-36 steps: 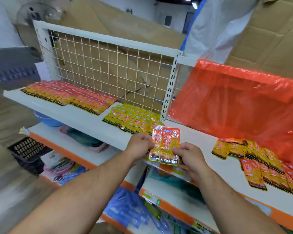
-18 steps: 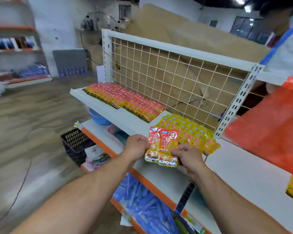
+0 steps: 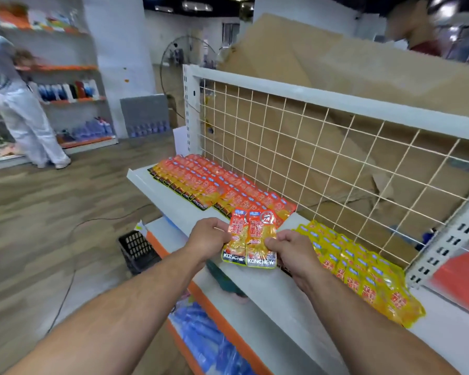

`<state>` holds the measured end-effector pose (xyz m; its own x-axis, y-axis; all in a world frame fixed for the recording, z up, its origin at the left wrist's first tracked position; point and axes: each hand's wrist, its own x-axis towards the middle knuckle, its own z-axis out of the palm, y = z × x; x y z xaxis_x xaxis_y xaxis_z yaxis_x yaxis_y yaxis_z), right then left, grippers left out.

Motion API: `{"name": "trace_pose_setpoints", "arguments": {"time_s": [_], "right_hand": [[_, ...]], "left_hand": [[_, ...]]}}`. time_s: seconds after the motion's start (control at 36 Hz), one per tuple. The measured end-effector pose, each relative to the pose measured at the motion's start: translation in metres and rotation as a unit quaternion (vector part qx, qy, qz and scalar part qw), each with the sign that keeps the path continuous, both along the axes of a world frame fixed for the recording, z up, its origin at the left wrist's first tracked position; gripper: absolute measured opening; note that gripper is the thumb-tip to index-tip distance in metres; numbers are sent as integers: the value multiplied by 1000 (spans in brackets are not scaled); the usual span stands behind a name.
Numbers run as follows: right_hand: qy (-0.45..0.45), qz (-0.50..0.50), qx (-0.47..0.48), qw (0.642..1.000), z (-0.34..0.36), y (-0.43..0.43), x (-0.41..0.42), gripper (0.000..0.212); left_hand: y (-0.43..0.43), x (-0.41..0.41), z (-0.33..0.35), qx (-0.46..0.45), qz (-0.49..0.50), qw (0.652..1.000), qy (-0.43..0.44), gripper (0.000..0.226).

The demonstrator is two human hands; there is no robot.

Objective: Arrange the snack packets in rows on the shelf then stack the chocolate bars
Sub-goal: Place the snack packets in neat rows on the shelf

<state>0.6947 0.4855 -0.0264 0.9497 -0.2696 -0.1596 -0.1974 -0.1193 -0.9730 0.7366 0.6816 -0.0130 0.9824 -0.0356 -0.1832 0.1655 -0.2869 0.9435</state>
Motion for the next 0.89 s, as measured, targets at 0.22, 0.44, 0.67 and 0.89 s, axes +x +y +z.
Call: {"name": "trace_pose_setpoints", "arguments": {"time_s": [0.22, 0.44, 0.67, 0.89], "right_hand": [[10, 8, -7, 1000, -10, 0, 57, 29], [7, -8, -20, 1000, -18, 13, 101, 37], [21, -68, -57, 996, -16, 50, 149, 40], [13, -137, -80, 987, -10, 87, 170, 38]], "left_hand": [[11, 54, -8, 11, 16, 1000, 18, 7], [24, 113, -17, 36, -6, 999, -4, 16], [46, 181, -25, 62, -73, 995, -33, 32], [55, 240, -28, 181, -177, 966, -59, 27]]}}
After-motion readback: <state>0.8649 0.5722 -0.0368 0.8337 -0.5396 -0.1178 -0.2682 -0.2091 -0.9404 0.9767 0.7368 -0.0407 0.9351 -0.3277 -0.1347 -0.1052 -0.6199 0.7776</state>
